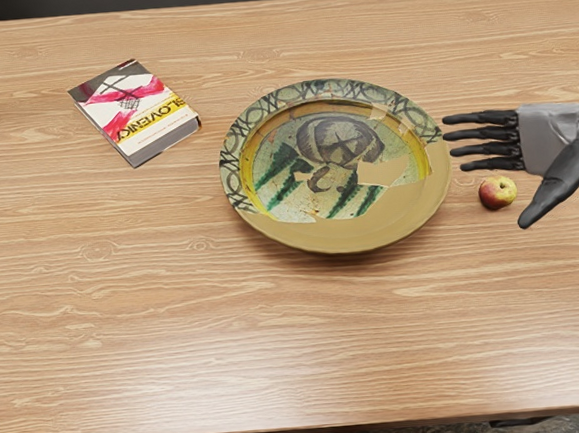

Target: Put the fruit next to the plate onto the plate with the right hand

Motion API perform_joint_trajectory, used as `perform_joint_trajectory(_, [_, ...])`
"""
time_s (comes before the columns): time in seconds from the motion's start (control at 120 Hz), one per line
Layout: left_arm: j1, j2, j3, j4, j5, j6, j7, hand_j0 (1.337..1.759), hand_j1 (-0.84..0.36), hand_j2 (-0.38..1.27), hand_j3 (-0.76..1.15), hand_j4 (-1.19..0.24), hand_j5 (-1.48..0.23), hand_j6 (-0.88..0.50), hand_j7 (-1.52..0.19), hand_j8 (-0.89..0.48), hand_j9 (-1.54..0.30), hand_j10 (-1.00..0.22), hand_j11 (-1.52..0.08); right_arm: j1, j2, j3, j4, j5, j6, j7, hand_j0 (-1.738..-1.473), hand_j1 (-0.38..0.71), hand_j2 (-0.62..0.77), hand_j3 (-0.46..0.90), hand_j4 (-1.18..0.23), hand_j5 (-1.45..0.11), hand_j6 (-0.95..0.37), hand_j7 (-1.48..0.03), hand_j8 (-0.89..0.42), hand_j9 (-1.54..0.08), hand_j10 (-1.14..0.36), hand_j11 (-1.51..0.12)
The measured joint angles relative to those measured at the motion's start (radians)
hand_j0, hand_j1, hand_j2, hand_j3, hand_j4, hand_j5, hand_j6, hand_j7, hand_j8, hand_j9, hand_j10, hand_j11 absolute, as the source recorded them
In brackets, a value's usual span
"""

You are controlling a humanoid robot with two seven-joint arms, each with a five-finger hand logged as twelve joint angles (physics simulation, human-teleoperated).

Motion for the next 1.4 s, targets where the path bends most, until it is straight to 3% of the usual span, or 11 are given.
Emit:
perform_joint_trajectory(0.192, [0.0,0.0,0.0,0.0,0.0,0.0,0.0,1.658,0.07,0.05,0.0,-0.23,-0.3,-0.23,-0.3,-0.23,-0.3,-0.23,-0.3,0.04,0.07,0.022,-0.031,-0.03,0.0,-0.072,-1.658,-0.3,-0.01,0.0,-0.05,-0.06,-0.05,-0.06,-0.05,-0.06,-0.05,-0.06])
perform_joint_trajectory(0.283, [0.0,0.0,0.0,0.0,0.0,0.0,0.0,1.658,0.07,0.05,0.0,-0.23,-0.3,-0.23,-0.3,-0.23,-0.3,-0.23,-0.3,0.053,0.082,0.049,-0.048,-0.198,-0.033,-0.084,-1.658,-0.3,-0.01,0.0,-0.04,-0.06,-0.05,-0.06,-0.05,-0.06,-0.05,-0.06])
perform_joint_trajectory(0.425, [0.0,0.0,0.0,0.0,0.0,0.0,0.0,1.658,0.07,0.05,0.0,-0.23,-0.3,-0.23,-0.3,-0.23,-0.3,-0.23,-0.3,0.022,0.146,0.062,-0.024,-0.528,-0.345,-0.087,-1.658,-0.31,-0.01,0.0,-0.04,-0.05,-0.04,-0.05,-0.04,-0.05,-0.04,-0.05])
perform_joint_trajectory(0.717, [0.0,0.0,0.0,0.0,0.0,0.0,0.0,1.658,0.07,0.05,0.0,-0.23,-0.3,-0.23,-0.3,-0.23,-0.3,-0.23,-0.3,-0.161,0.286,0.026,-0.03,-0.899,-0.838,-0.093,-1.658,-0.31,0.0,0.0,-0.04,-0.05,-0.04,-0.05,-0.04,-0.05,-0.04,-0.05])
perform_joint_trajectory(0.983, [0.0,0.0,0.0,0.0,0.0,0.0,0.0,1.658,0.07,0.05,0.0,-0.23,-0.3,-0.23,-0.3,-0.23,-0.3,-0.23,-0.3,-0.202,0.357,-0.03,-0.068,-0.964,-0.929,-0.094,-1.658,-0.03,-0.05,0.0,-0.28,-0.35,-0.28,-0.35,-0.28,-0.35,-0.28,-0.35])
perform_joint_trajectory(1.4, [0.0,0.0,0.0,0.0,0.0,0.0,0.0,1.658,0.07,0.05,0.0,-0.23,-0.3,-0.23,-0.3,-0.23,-0.3,-0.23,-0.3,-0.216,0.394,-0.034,-0.114,-0.966,-0.938,-0.095,-1.658,0.17,-0.08,0.0,-0.44,-0.57,-0.44,-0.57,-0.45,-0.57,-0.43,-0.57])
